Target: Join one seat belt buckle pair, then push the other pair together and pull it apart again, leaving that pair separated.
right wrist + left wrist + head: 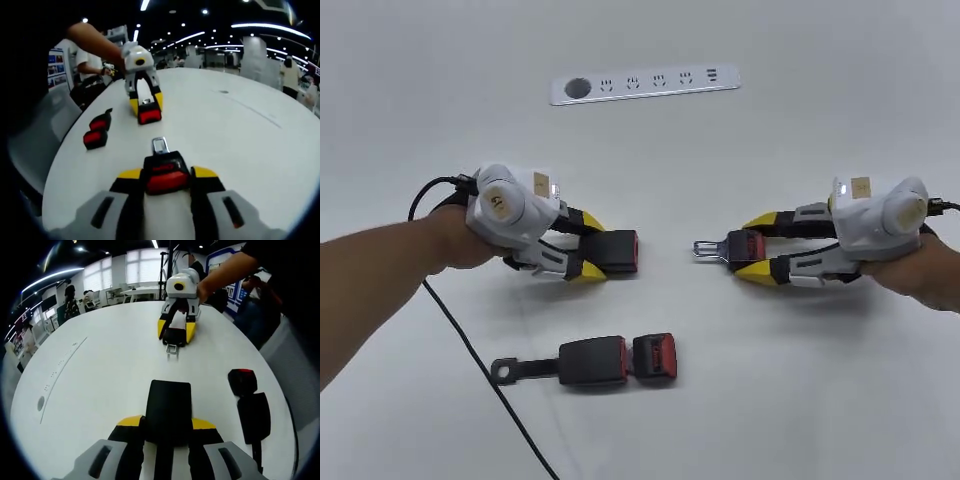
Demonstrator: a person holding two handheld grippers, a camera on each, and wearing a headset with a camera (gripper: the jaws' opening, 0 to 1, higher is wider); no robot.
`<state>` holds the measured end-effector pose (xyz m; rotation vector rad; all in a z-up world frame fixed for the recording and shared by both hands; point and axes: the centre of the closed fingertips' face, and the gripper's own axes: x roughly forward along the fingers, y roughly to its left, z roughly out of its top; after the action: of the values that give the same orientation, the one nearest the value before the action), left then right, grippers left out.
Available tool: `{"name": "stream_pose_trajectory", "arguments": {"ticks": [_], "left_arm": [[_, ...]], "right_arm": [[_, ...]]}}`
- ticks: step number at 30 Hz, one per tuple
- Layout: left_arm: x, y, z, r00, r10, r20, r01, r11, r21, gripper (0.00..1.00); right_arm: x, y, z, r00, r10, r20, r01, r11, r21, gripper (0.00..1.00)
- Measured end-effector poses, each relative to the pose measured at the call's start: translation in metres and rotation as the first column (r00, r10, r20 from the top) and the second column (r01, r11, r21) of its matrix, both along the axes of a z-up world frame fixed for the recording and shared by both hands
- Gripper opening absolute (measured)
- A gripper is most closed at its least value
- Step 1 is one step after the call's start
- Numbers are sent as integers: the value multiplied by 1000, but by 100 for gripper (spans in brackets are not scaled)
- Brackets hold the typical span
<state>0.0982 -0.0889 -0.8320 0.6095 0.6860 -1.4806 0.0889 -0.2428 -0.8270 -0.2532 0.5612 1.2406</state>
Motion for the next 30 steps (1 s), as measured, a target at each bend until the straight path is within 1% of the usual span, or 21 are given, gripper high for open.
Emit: {"name": "stream_pose_trajectory", "arguments": {"ticks": [14,19,22,24,26,30], "left_arm": [[-1,-3,-1,1000,-1,-5,1,1000,10,35],[-1,-4,-2,1000,-3,-6,3,1000,12,35],[0,-4,-2,1000,-1,-8,1,1000,11,35],[0,-5,-2,1000,-2,-7,2,1000,11,35],[-1,-5,-2,1000,-4,-9,5,1000,11,35],[-1,-6,-1,1000,-9,-9,9,1000,12,35]], "right_arm": [[7,40,0,1000,0,5,0,1000,28,36],[9,55,0,1000,13,14,-13,999,32,36],[10,63,-1,1000,10,9,-11,999,41,36],[10,66,-1,1000,11,9,-11,999,42,36],[11,71,0,1000,16,18,-17,999,40,36],[10,79,-2,1000,22,22,-23,999,27,36]]}}
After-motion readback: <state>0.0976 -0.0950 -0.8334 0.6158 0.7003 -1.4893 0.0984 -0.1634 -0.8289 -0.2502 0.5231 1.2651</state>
